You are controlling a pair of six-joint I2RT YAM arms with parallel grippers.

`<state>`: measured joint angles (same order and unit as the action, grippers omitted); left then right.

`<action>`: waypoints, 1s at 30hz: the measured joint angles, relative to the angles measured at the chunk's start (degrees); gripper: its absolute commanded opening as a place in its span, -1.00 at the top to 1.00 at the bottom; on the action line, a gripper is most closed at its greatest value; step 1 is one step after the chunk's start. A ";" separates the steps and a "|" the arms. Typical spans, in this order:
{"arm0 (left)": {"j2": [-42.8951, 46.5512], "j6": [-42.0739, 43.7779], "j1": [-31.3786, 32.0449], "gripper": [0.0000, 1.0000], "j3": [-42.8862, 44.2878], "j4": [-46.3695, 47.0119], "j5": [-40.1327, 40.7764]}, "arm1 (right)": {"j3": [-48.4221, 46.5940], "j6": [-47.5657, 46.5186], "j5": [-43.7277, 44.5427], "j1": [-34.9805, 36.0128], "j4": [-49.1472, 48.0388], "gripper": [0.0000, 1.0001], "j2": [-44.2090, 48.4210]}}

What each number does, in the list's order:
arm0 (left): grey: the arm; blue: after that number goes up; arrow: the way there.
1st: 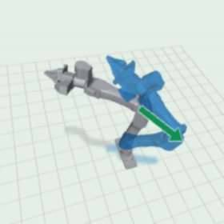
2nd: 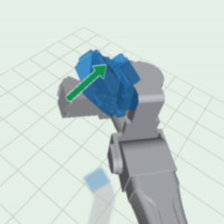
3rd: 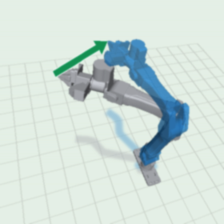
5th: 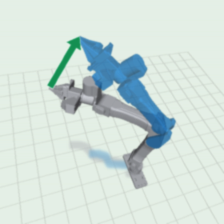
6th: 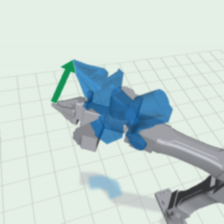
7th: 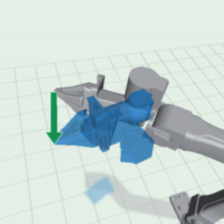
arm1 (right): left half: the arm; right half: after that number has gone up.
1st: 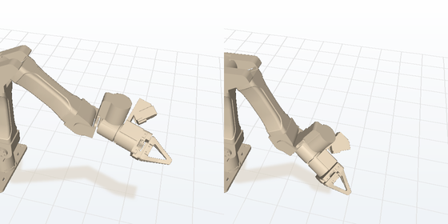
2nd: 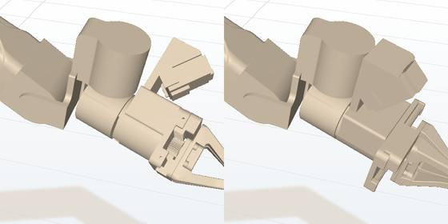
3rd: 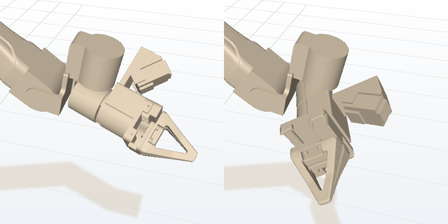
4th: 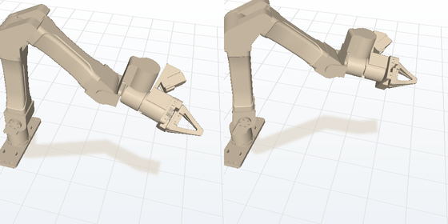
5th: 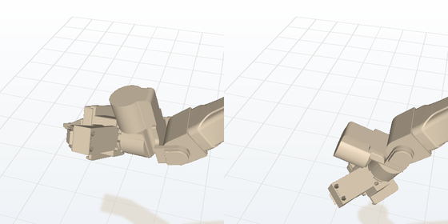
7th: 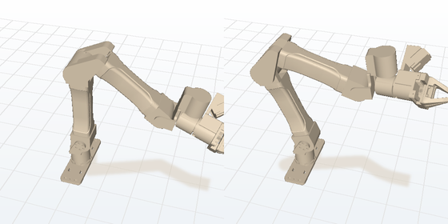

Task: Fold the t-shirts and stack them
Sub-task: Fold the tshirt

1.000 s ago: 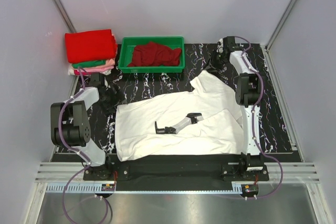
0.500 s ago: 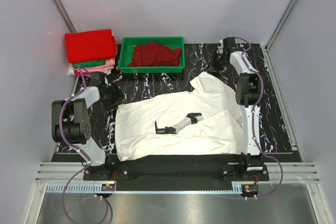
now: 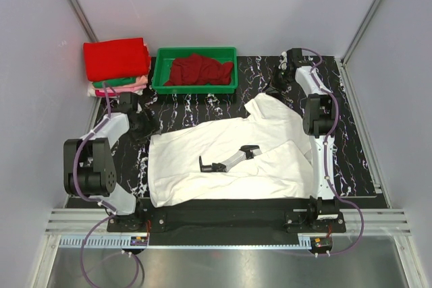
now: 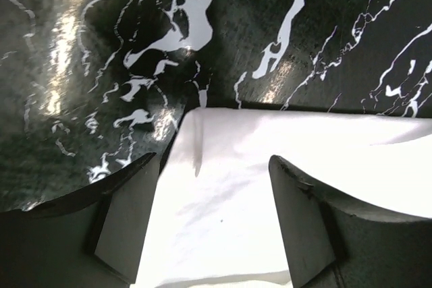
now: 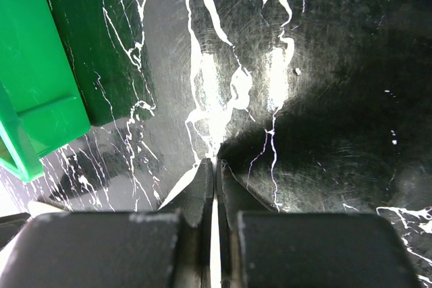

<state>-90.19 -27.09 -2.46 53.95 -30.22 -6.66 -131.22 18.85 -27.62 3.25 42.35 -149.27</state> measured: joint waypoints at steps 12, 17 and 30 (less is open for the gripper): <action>1.29 -0.22 5.68 -0.38 0.04 -1.20 3.04 | 0.00 0.46 -1.51 -0.20 0.33 1.00 -0.31; -2.71 -0.59 6.05 -0.22 0.11 -0.07 3.04 | -0.02 0.72 -2.34 -0.42 0.31 1.00 -0.50; -4.09 -1.68 6.51 0.79 1.88 -0.11 3.30 | -0.02 1.09 -3.50 -0.90 0.33 1.00 -0.70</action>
<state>-94.28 -28.77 4.05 55.83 -30.33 -3.36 -131.24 19.94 -31.11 2.35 42.68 -149.97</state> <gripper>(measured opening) 0.251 0.014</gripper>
